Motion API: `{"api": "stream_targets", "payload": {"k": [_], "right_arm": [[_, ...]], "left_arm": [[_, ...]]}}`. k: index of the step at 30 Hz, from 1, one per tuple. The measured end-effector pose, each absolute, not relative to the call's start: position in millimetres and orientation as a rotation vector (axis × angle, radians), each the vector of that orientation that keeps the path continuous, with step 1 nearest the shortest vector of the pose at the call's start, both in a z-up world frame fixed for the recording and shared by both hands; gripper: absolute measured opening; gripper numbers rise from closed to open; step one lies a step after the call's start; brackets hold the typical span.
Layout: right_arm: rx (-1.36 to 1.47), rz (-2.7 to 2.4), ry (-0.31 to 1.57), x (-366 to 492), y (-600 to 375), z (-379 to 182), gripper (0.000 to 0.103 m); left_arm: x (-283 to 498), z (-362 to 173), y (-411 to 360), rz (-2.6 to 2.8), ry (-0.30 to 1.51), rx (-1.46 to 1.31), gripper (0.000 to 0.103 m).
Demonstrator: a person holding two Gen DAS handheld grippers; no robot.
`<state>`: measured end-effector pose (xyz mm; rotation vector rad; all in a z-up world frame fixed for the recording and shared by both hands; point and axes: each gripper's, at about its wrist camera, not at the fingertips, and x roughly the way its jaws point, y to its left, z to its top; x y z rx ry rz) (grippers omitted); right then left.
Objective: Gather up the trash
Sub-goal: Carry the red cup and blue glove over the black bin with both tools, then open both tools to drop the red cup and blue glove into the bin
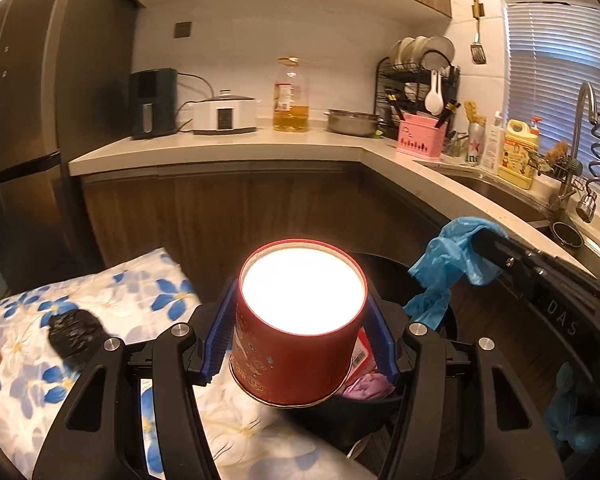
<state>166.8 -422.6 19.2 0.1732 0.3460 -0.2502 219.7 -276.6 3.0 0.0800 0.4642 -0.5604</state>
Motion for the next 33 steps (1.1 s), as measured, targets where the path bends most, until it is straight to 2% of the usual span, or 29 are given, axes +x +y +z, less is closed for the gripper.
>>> {"api": "stream_targets", "payload": {"k": [13,15,17,18,21,23,28,31,33], "right_arm": [[0.194,-0.280,0.402,186.5,-447.2,-0.2,0.002],[0.194,-0.283,0.410,189.5,-449.5,-2.9,0.002],[0.196,-0.289,0.421,191.6,-451.2,-5.6,0.003],[0.201,-0.289,0.427,192.8,-452.7,-7.5,0.004],[0.219,-0.294,0.438,194.9,-457.0,-11.9,0.024],[0.230,-0.296,0.442,195.0,-458.0,-13.7,0.040],[0.235,-0.308,0.436,190.8,-457.8,-15.7,0.058],[0.240,-0.322,0.433,185.4,-457.8,-16.3,0.069],[0.229,-0.329,0.426,180.5,-453.6,-15.2,0.075]], "left_arm": [[237.9,-22.0,-304.9,-0.595,0.498,0.096,0.060],[241.3,-24.5,-304.0,-0.586,0.511,0.093,0.065],[242.7,-25.9,-302.1,-0.578,0.515,0.089,0.077],[242.6,-26.3,-300.0,-0.576,0.512,0.087,0.078],[242.1,-26.8,-296.6,-0.573,0.513,0.095,0.079],[241.4,-26.5,-292.0,-0.567,0.511,0.083,0.085],[239.5,-24.4,-273.2,-0.534,0.514,0.037,0.088],[233.6,-24.5,-256.0,-0.482,0.500,0.023,0.098],[227.7,-25.0,-246.6,-0.446,0.480,0.033,0.098]]}}
